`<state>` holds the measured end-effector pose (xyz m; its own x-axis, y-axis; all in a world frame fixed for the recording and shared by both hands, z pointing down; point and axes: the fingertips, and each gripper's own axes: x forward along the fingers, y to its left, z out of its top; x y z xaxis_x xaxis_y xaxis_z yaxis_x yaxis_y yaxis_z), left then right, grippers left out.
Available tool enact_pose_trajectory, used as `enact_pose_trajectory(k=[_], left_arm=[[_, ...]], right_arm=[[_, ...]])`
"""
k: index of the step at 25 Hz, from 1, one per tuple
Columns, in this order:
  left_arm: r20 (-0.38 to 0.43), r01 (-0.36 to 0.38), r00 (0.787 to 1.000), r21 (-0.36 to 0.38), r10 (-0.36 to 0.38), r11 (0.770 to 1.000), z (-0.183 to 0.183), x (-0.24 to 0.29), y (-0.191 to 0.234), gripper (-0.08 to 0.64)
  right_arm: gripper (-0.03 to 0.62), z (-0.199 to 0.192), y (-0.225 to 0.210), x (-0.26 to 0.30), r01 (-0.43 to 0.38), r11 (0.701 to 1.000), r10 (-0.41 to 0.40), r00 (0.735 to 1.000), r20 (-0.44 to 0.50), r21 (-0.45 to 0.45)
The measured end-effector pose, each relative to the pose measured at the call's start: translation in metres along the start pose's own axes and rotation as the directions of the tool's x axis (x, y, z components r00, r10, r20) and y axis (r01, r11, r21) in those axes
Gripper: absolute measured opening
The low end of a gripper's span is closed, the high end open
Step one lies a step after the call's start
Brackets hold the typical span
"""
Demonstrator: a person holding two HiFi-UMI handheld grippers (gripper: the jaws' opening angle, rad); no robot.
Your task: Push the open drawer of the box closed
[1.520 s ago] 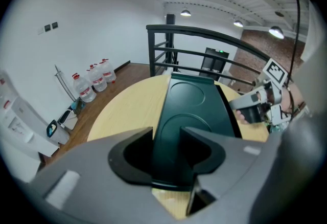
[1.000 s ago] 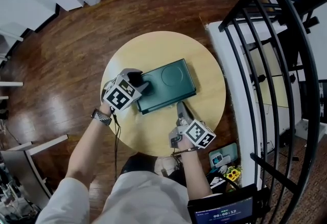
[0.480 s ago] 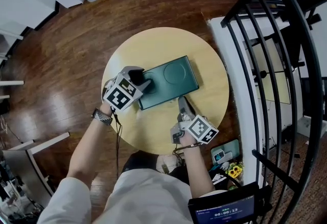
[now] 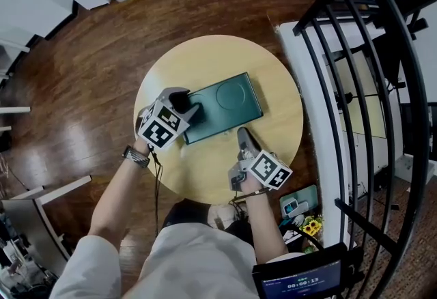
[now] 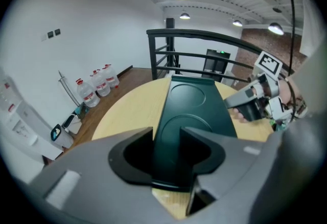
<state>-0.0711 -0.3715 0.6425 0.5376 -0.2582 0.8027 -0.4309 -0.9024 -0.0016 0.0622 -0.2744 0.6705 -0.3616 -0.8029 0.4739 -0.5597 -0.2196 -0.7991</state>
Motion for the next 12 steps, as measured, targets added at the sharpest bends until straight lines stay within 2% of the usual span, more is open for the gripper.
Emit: enact_pose_trajectory(k=[3,5,9,12], left_arm=[[0.026,-0.055,0.998,-0.008,0.055,0.998,-0.002,0.000,0.001,0.176],[0.053,-0.074,0.996,-0.017,0.075,0.997,0.000,-0.001,-0.001,0.143],[0.078,-0.088,0.993,-0.011,0.089,0.996,0.008,-0.006,-0.003,0.100],[0.089,-0.090,0.992,-0.010,0.091,0.996,0.013,-0.012,-0.006,0.099]], right_arm=[[0.054,0.001,-0.002,-0.009,0.016,0.999,-0.016,1.000,-0.010,-0.038],[0.054,0.002,-0.004,-0.017,0.026,0.997,-0.027,1.000,-0.014,-0.067],[0.054,0.010,-0.002,-0.027,0.032,0.994,-0.032,0.999,0.001,-0.107],[0.054,0.015,0.007,-0.033,0.027,0.987,-0.026,1.000,0.010,-0.157]])
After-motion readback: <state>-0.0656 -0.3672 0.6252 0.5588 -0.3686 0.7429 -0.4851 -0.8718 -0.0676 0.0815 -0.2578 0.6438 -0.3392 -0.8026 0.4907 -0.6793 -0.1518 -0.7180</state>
